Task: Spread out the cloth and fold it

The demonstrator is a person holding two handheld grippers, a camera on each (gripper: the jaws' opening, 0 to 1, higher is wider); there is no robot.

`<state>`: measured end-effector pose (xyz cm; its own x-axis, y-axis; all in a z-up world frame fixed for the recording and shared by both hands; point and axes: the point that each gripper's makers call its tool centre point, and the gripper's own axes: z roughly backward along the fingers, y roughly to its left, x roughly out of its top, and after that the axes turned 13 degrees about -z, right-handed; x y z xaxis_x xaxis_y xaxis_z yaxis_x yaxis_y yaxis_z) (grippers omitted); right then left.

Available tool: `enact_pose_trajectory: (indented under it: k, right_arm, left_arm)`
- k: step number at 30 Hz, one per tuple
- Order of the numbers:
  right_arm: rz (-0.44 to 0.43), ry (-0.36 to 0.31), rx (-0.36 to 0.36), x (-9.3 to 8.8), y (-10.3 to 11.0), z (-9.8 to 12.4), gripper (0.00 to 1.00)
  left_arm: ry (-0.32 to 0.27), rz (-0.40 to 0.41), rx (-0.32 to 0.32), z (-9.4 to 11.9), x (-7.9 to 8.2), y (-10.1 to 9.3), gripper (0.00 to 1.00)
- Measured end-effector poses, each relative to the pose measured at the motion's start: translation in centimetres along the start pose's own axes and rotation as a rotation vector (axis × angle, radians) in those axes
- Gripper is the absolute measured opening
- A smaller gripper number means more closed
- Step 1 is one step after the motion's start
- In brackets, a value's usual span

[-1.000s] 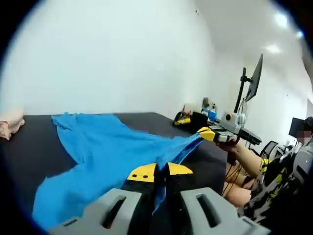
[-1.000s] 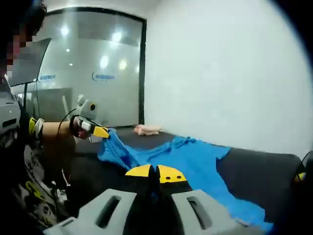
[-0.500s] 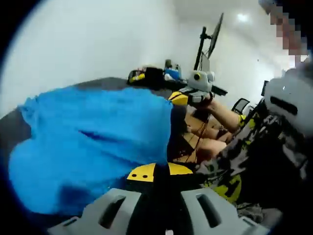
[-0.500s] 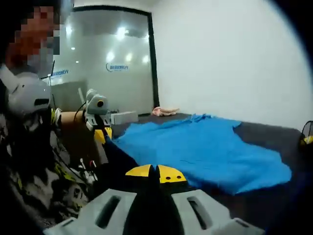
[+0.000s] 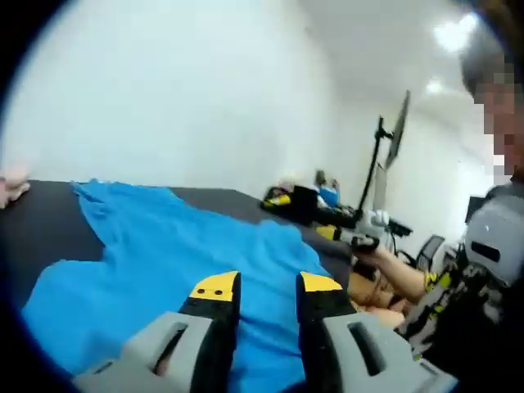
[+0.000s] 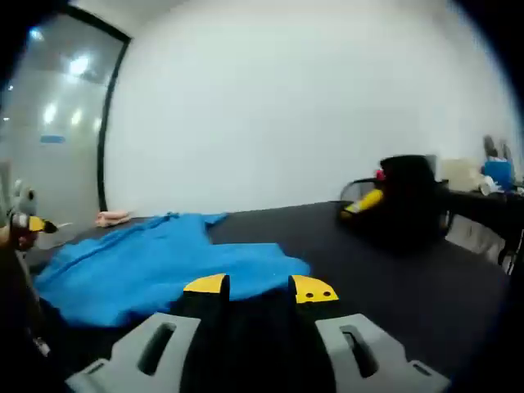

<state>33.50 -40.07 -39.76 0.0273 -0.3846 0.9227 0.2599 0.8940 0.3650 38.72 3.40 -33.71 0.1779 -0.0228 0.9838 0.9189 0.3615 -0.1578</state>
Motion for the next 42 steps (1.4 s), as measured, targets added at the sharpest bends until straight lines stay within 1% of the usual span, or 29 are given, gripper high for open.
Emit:
enact_pose_trajectory:
  k: [2,3,4,5,6,7,9,12,14,15,16,17,19,21,22,23,24,26,27,28,29,32,34,35,37,38,40,41,42]
  right_arm:
    - [-0.059,0.089,-0.028,-1.9,-0.8,-2.3,0.28]
    - [-0.019,0.13,-0.062,-2.3,-1.3,-2.2,0.29]
    - [-0.009,0.095,-0.078,-1.3,-1.3,-2.0,0.28]
    - [-0.061,0.028,-0.051,0.0,-0.6,-2.1,0.28]
    - [-0.161,-0.012,-0.014,0.9,0.3,-2.2,0.29]
    - [-0.196,-0.006,0.008,1.1,0.8,-2.1,0.3]
    - [-0.202,0.051,-0.005,0.3,1.2,-2.2,0.33]
    - [-0.126,0.144,-0.021,-2.1,1.2,-3.3,0.33]
    - [-0.118,0.194,-0.035,-3.5,1.2,-3.9,0.33]
    - [-0.052,0.121,-0.043,-2.3,1.0,-4.2,0.31]
    - [-0.043,0.151,-0.078,-2.9,0.5,-4.3,0.29]
    - [-0.009,0.14,-0.073,-2.7,0.6,-4.6,0.26]
    - [0.071,0.19,-0.048,-3.3,1.3,-5.2,0.04]
    - [0.08,0.199,-0.054,-3.0,1.8,-5.8,0.01]
    - [0.027,0.173,-0.041,-2.1,2.8,-6.2,0.01]
    - [-0.028,0.103,0.005,-0.4,4.2,-6.5,0.01]
    - [-0.038,0.065,0.066,1.3,6.2,-6.5,0.01]
    - [0.017,0.008,0.168,3.8,10.7,-6.4,0.01]
    - [0.043,-0.021,0.251,5.1,14.0,-6.1,0.01]
    - [0.036,-0.026,0.308,5.6,16.2,-5.8,0.01]
    - [0.037,-0.026,0.404,6.2,19.9,-5.3,0.01]
    - [0.019,-0.022,0.571,7.0,26.7,-4.0,0.01]
    - [0.006,0.018,0.647,6.8,30.2,-3.6,0.01]
    - [0.025,0.026,0.671,6.6,31.4,-3.4,0.01]
    - [0.067,0.048,0.703,6.1,33.4,-2.9,0.02]
    - [0.061,0.064,0.721,5.6,34.0,-2.7,0.02]
    - [0.037,0.101,0.756,4.8,34.7,-2.2,0.02]
    - [0.04,0.11,0.757,4.4,34.4,-2.3,0.02]
    - [0.035,0.124,0.756,4.1,34.1,-2.3,0.02]
  left_arm:
    - [0.023,0.087,-0.001,-0.6,-0.9,1.0,0.24]
    - [0.022,0.078,0.008,-0.6,-1.0,1.3,0.24]
    - [0.022,0.073,0.014,-0.7,-1.1,1.5,0.24]
    - [0.021,0.069,0.015,-0.6,-1.1,1.7,0.24]
    - [0.021,0.068,0.015,-0.5,-1.0,1.7,0.24]
    - [0.019,0.067,0.018,-0.5,-0.8,1.9,0.24]
    - [0.02,0.068,0.023,-0.3,-0.6,2.1,0.22]
    - [0.008,0.062,0.029,0.3,-0.1,2.2,0.22]
    - [0.009,0.055,0.037,0.7,-0.3,2.4,0.22]
    - [0.009,0.053,0.046,0.9,-0.3,2.6,0.22]
    - [0.013,0.053,0.052,1.1,-0.5,2.8,0.22]
    - [0.018,0.054,0.058,1.3,-0.6,3.0,0.22]
    - [0.023,0.058,0.077,1.8,-0.8,3.6,0.22]
    - [0.021,0.064,0.097,2.2,-0.8,4.3,0.22]
    - [0.009,0.079,0.124,2.4,-0.6,4.9,0.22]
    - [-0.006,0.096,0.137,2.5,-0.3,5.3,0.22]
    - [-0.026,0.123,0.141,2.6,0.1,5.5,0.22]
    - [-0.051,0.168,0.139,2.5,0.8,5.5,0.22]
    - [-0.086,0.182,0.13,2.1,1.7,5.3,0.22]
    - [-0.109,0.199,0.123,1.8,2.3,5.0,0.22]
    - [-0.124,0.201,0.1,1.3,2.9,4.4,0.26]
    - [-0.167,0.232,0.008,-1.8,4.7,1.4,0.38]
    - [-0.128,0.12,0.0,-3.6,4.6,0.2,0.39]
    - [-0.107,-0.002,0.014,-5.3,4.6,-0.7,0.4]
    - [-0.087,-0.164,0.036,-8.3,4.9,-1.5,0.4]
    - [-0.078,-0.179,0.036,-9.6,5.0,-1.8,0.41]
    - [-0.056,-0.107,-0.018,-12.6,5.0,-3.0,0.45]
    - [-0.081,-0.088,-0.048,-14.3,5.4,-3.7,0.48]
    - [-0.072,-0.103,-0.049,-15.3,5.4,-3.8,0.55]
